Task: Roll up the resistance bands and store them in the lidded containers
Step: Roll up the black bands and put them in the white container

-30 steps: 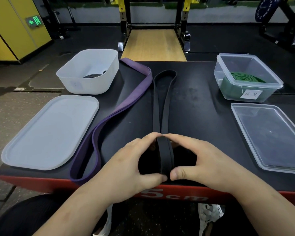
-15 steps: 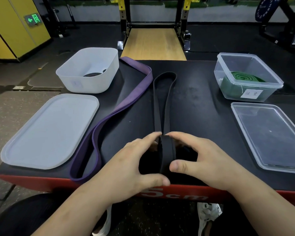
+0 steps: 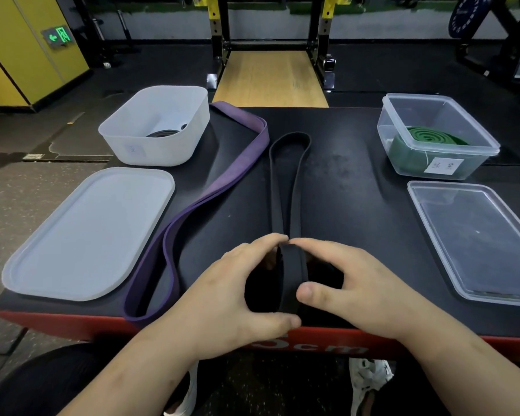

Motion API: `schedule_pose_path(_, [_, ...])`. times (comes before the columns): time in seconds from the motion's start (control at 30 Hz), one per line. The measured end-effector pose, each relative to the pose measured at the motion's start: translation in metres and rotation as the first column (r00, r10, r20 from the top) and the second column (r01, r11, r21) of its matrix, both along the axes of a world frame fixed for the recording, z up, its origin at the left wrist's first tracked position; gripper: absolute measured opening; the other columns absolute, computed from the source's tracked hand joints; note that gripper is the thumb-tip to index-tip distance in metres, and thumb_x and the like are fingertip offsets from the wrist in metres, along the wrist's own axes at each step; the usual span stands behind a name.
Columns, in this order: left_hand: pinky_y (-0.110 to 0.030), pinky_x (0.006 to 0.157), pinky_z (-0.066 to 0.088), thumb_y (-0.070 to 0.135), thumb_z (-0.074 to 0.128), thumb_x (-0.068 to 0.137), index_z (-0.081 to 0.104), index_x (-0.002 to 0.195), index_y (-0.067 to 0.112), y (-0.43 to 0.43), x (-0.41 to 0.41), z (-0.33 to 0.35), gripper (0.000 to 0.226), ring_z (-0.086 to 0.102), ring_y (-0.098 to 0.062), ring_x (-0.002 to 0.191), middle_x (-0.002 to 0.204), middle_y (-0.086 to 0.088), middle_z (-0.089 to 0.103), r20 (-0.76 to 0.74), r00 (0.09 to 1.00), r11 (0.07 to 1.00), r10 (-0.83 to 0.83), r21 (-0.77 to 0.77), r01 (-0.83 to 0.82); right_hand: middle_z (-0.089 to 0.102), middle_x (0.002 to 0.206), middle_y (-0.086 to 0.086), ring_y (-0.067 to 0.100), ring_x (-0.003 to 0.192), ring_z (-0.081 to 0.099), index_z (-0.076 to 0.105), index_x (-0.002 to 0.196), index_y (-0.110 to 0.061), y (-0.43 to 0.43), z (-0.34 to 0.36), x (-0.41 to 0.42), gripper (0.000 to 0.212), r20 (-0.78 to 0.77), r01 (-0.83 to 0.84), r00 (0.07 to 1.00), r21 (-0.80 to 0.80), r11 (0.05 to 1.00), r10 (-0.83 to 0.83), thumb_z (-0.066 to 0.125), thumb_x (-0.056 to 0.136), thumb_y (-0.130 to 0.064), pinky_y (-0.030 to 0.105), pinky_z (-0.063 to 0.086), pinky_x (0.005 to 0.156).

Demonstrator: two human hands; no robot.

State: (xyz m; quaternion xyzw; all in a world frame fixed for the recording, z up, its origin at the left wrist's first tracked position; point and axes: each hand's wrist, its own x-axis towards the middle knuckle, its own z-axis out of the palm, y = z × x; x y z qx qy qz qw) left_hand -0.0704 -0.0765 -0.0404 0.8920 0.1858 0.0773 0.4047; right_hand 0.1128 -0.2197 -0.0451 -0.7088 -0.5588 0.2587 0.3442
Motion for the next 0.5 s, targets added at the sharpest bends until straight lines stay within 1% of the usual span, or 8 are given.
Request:
schedule_pose_path(0.03, [-0.031,0.107,0.045,0.052,0.086,0.07,0.034,0.142,0.061,0.0,0.001,0.0,0.089,0.046,0.001,0.132,0.134,0.026,0.052,0.014,1.0,1.0,-0.001,-0.001,0.001,0.062,0.134,-0.023,0.001,0.132,0.054,0.052,0.145,-0.046,0.0,-0.001,0.001,0.071,0.019,-0.004,1.0,0.0,1.0,0.004,0.054,0.084,-0.082,0.033,0.045,0.109])
schedule_pose_path(0.07, [-0.03,0.105,0.045,0.051,0.086,0.069,0.037,0.139,0.062,0.0,0.002,-0.001,0.086,0.048,0.0,0.13,0.131,0.024,0.054,0.027,1.0,1.0,0.0,0.004,-0.001,0.062,0.131,-0.021,0.002,0.13,0.055,0.055,0.143,-0.044,0.002,-0.002,0.002,0.07,0.023,0.002,1.0,0.01,1.0,-0.002,0.049,0.085,-0.083,0.031,0.045,0.107])
schedule_pose_path(0.1, [-0.025,0.104,0.043,0.052,0.085,0.068,0.037,0.135,0.065,0.0,0.002,-0.002,0.083,0.047,0.003,0.128,0.129,0.024,0.054,0.034,0.999,1.0,0.009,0.019,-0.01,0.064,0.125,-0.021,0.001,0.125,0.057,0.059,0.138,-0.044,0.005,-0.001,0.003,0.061,0.022,0.042,0.999,0.02,0.999,-0.043,0.046,0.089,-0.079,0.027,0.045,0.105])
schedule_pose_path(0.17, [-0.007,0.099,0.035,0.055,0.084,0.067,0.031,0.124,0.075,0.0,0.001,-0.002,0.08,0.041,0.014,0.125,0.127,0.03,0.05,0.026,0.999,0.999,0.025,0.045,-0.026,0.069,0.112,-0.021,-0.005,0.109,0.063,0.065,0.127,-0.045,0.017,0.001,0.008,0.038,0.011,0.194,0.981,0.012,0.981,-0.194,0.05,0.096,-0.061,0.021,0.047,0.097])
schedule_pose_path(0.23, [0.003,0.091,0.029,0.056,0.085,0.067,0.027,0.117,0.08,0.0,-0.001,-0.002,0.079,0.034,0.022,0.123,0.127,0.036,0.045,-0.005,1.0,0.999,0.021,0.041,-0.021,0.07,0.104,-0.019,-0.002,0.099,0.064,0.066,0.126,-0.041,0.035,0.002,0.019,0.03,0.113,0.307,0.946,-0.023,0.951,-0.302,0.054,0.1,-0.047,0.02,0.047,0.091])
schedule_pose_path(0.3, [0.005,0.088,0.029,0.056,0.084,0.068,0.026,0.114,0.081,0.0,-0.001,0.001,0.079,0.031,0.025,0.122,0.126,0.037,0.043,-0.025,1.0,1.0,0.003,0.027,-0.002,0.069,0.113,-0.014,0.008,0.106,0.063,0.065,0.131,-0.034,0.059,0.004,0.035,0.031,0.195,0.384,0.909,-0.052,0.922,-0.368,0.055,0.102,-0.042,0.024,0.045,0.091])
schedule_pose_path(0.4, [0.004,0.084,0.032,0.058,0.084,0.067,0.025,0.109,0.082,0.001,0.0,0.005,0.076,0.029,0.027,0.117,0.123,0.036,0.042,-0.041,0.999,1.0,-0.02,0.007,0.02,0.067,0.129,-0.003,0.02,0.119,0.06,0.061,0.138,-0.025,0.097,0.007,0.063,0.036,0.241,0.481,0.861,-0.102,0.871,-0.448,0.054,0.104,-0.036,0.026,0.04,0.091])
schedule_pose_path(0.5, [0.0,0.083,0.034,0.06,0.083,0.068,0.024,0.11,0.08,0.002,0.0,0.006,0.075,0.027,0.028,0.117,0.122,0.037,0.041,-0.052,0.998,1.0,-0.021,-0.004,0.02,0.064,0.134,0.003,0.025,0.12,0.059,0.05,0.148,-0.025,0.126,0.006,0.074,0.046,0.258,0.48,0.864,-0.162,0.862,-0.432,0.056,0.103,-0.031,0.03,0.045,0.093])
